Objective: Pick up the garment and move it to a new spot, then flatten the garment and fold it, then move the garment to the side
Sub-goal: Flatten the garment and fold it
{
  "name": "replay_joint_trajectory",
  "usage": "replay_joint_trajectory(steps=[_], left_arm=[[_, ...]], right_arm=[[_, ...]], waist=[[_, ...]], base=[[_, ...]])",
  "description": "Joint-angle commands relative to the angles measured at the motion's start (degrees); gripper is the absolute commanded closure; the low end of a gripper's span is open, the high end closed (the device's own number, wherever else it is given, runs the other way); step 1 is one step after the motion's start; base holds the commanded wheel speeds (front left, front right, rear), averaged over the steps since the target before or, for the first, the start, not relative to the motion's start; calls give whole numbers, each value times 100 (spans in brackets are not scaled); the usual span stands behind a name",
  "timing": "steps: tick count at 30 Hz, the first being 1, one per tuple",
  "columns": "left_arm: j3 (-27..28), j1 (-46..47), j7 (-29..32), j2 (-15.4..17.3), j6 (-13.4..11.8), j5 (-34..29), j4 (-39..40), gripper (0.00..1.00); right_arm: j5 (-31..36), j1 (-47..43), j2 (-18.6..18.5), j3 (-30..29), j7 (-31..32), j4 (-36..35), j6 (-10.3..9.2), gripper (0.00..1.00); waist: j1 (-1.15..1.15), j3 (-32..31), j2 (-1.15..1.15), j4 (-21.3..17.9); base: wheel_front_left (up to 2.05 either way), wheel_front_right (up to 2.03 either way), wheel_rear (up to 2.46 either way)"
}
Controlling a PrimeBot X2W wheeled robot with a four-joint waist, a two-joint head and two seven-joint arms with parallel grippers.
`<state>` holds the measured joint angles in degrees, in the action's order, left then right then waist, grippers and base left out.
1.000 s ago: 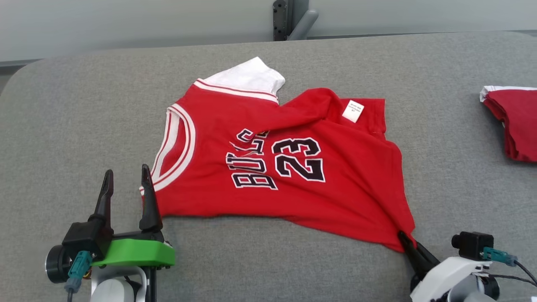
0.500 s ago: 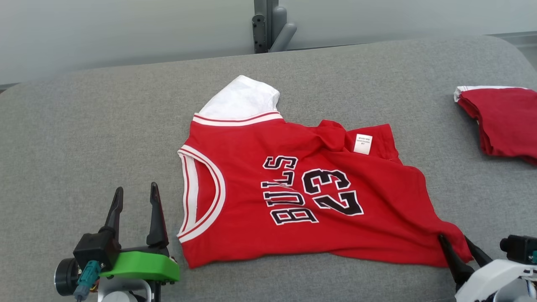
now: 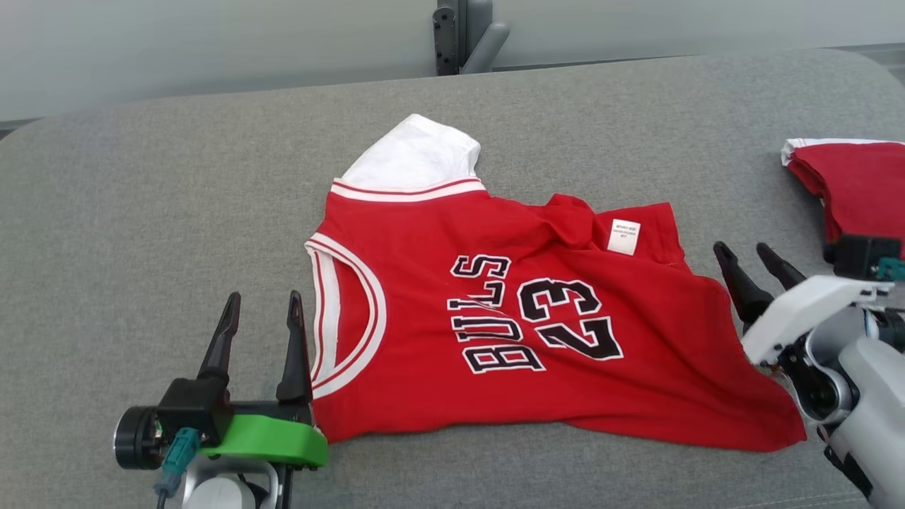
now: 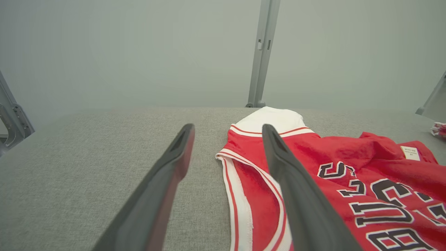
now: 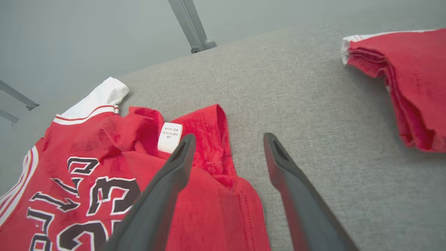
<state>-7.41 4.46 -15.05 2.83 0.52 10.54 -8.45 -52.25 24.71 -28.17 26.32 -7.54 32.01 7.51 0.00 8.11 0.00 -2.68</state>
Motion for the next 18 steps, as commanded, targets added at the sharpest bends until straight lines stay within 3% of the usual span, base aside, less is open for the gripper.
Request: replay_joint_trajectory(steps=[1,9,16,17,18], left_arm=[[-31,134,-14,15,6,-4,41,0],[-238,328,-15,15,-89,73,120,0],[-253,438,-15,14,-155,182,106,0],[-258,455,-15,14,-158,199,99,0],[-267,470,-15,14,-156,210,93,0]], right_arm=[[-56,161,98,10,176,95,-4,0],[-665,897,34,80,1612,512,-4,0],[-874,1046,-101,231,2399,567,-3,0],[-850,1053,-97,255,2413,567,-3,12],[-817,1043,-82,295,2422,568,-3,50]], waist=[[0,137,0,126],[0,536,0,466],[0,685,0,583],[0,689,0,592],[0,687,0,602]], base=[[0,0,0],[0,0,0],[0,0,0],[0,0,0],[0,0,0]])
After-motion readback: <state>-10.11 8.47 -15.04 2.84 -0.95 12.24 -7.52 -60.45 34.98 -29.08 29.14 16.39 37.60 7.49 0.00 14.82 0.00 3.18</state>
